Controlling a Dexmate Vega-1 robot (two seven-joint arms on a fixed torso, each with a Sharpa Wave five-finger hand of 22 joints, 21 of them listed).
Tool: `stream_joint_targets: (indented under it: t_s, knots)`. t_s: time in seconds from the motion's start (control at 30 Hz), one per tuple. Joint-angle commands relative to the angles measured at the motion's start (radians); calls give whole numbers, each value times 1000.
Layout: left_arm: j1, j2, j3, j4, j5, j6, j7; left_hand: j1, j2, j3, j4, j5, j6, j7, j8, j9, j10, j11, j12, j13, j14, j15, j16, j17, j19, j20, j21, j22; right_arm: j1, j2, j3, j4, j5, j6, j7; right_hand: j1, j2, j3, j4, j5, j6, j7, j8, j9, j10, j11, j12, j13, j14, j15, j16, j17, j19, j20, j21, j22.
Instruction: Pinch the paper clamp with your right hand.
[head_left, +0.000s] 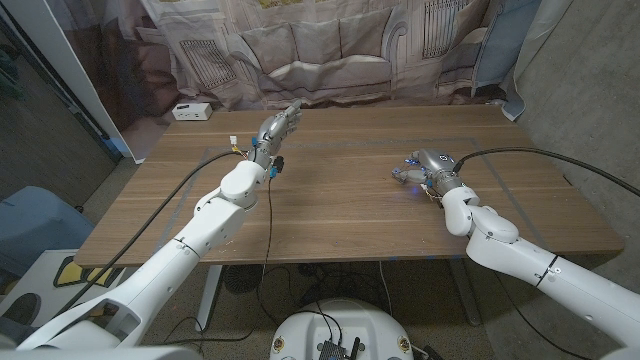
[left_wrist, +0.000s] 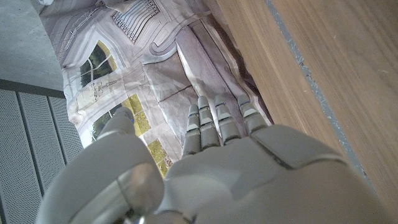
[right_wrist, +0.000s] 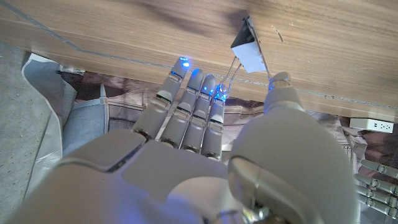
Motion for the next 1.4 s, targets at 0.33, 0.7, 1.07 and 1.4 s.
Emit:
stream_joint_targets:
  t_s: [0.33,0.7,1.07,1.4]
  knots:
    - [6,-1,0,1,-8,2,0,-8,8,6,-4,-2,-3,4,9,3,-9,-2,4,-1,-2,1,3,3,11,4,7,3,25,-1,-26,-1,0,-35,65,-21,-1,-10,5,-6,-23,-1,-16,-7,-25,0,-12,2,-17,1,-1,7,-18,5,-5,3]
    - [10,-1,-1,-1,-13,2,1,-9,11,9,-6,-1,1,2,11,3,-8,-2,6,-4,-2,0,4,2,12,4,7,3,50,-11,-50,4,-6,-60,120,-34,-3,-16,5,-8,-54,0,-32,-16,-70,1,-34,6,-55,14,-9,16,-42,16,-16,3]
    - [11,1,1,-6,-14,7,1,-9,15,12,-9,0,3,2,12,3,-8,-2,7,-6,-2,1,4,2,13,4,7,3,61,-16,-65,-1,-16,-81,144,-54,-8,-25,6,-9,-123,7,-53,-29,-131,9,-64,13,-118,38,-26,24,-86,30,-33,3]
    - [12,2,1,-9,-15,11,2,-8,19,16,-11,1,7,3,13,3,-9,-3,8,-9,-2,3,5,2,14,4,7,3,60,-16,-64,-4,-16,-87,139,-85,-22,-40,6,-5,-222,26,-60,-47,-233,32,-112,28,-261,87,-70,12,-149,43,-52,1]
